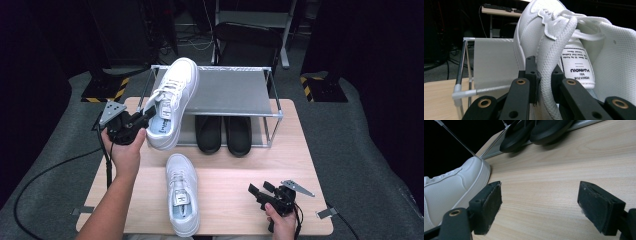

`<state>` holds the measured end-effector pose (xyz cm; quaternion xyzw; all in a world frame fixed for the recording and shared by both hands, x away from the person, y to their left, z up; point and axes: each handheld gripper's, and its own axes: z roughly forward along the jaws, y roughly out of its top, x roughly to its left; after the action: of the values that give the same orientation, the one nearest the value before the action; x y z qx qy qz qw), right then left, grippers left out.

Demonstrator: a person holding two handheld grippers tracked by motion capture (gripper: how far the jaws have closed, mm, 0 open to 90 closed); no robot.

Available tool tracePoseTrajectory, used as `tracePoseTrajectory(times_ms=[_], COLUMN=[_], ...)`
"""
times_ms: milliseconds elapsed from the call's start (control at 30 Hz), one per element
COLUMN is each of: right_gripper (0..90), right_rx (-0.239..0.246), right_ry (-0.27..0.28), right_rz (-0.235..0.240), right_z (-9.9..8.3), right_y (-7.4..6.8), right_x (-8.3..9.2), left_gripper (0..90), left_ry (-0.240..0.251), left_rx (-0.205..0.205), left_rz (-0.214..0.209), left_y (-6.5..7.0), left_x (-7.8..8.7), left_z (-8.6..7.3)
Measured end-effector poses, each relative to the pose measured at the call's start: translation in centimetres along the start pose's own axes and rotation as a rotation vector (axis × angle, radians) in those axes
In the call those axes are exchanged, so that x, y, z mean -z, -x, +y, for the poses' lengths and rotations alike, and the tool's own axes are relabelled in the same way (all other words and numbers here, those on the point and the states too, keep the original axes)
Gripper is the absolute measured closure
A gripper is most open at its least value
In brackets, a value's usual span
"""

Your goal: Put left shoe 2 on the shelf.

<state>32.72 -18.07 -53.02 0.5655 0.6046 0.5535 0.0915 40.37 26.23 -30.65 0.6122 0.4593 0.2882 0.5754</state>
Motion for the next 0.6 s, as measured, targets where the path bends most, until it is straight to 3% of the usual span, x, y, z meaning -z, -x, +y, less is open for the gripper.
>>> tracePoseTrajectory(times_ms=[600], right_gripper=[19.5], right_rx=[-0.002], right_ry=[0.001], right_rz=[0.004], right_z=[0.0], right_y=[0.0], right_x=[0.0], left_gripper=[82.2], left_ry=[0.004], left_rx=[-0.006], left_rz=[-0.004], left_y=[0.9], left_x=[-3.1], left_z=[1.8])
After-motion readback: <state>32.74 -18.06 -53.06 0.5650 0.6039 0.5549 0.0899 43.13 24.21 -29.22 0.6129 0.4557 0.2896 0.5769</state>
